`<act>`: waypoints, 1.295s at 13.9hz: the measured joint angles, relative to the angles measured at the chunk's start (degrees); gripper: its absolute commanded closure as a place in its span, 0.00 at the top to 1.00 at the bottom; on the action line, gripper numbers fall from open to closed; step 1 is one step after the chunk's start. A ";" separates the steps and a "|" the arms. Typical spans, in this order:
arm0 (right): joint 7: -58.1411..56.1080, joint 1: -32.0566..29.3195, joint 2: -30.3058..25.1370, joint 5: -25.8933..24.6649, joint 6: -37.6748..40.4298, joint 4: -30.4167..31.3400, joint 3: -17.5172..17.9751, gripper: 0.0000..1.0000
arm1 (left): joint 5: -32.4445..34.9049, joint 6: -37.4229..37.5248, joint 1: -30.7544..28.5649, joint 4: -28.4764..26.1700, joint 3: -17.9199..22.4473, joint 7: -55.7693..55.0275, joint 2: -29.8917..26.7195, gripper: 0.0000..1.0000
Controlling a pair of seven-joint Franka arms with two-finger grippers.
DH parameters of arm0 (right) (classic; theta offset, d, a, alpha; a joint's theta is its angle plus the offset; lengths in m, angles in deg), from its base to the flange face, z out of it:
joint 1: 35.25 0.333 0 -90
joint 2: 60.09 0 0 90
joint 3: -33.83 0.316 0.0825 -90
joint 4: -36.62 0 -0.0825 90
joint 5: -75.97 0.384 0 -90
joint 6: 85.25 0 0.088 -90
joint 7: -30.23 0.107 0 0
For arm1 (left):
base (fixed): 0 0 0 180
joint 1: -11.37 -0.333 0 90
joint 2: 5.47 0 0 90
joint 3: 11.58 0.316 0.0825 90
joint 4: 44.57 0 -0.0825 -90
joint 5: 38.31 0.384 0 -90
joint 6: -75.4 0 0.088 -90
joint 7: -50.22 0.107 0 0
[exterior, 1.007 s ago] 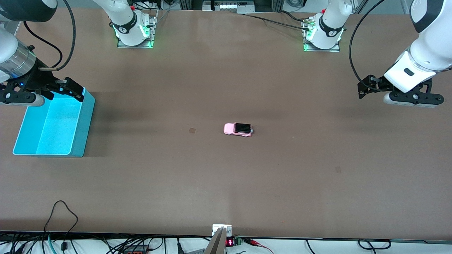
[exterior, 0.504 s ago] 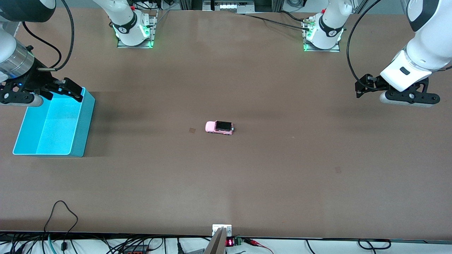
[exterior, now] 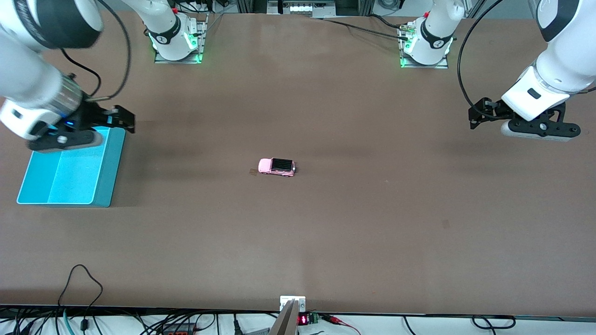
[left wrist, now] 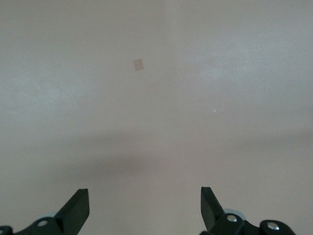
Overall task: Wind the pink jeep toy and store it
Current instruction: 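Reach the right gripper over to the pink jeep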
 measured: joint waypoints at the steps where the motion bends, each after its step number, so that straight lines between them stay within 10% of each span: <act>1: -3.10 1.24 1.03 0.02 0.00 0.00 0.04 1.00 | 0.00 0.00 0.00 0.00 0.01 0.00 0.00 1.00; 9: -18.54 13.89 8.49 0.16 -2.97 -2.56 0.28 1.00 | 0.02 0.02 -0.05 0.01 0.12 0.00 0.00 1.00; 18: -23.09 25.05 22.74 0.62 -27.31 -3.71 0.32 1.00 | 0.02 0.59 -0.06 0.01 0.14 0.00 0.00 1.00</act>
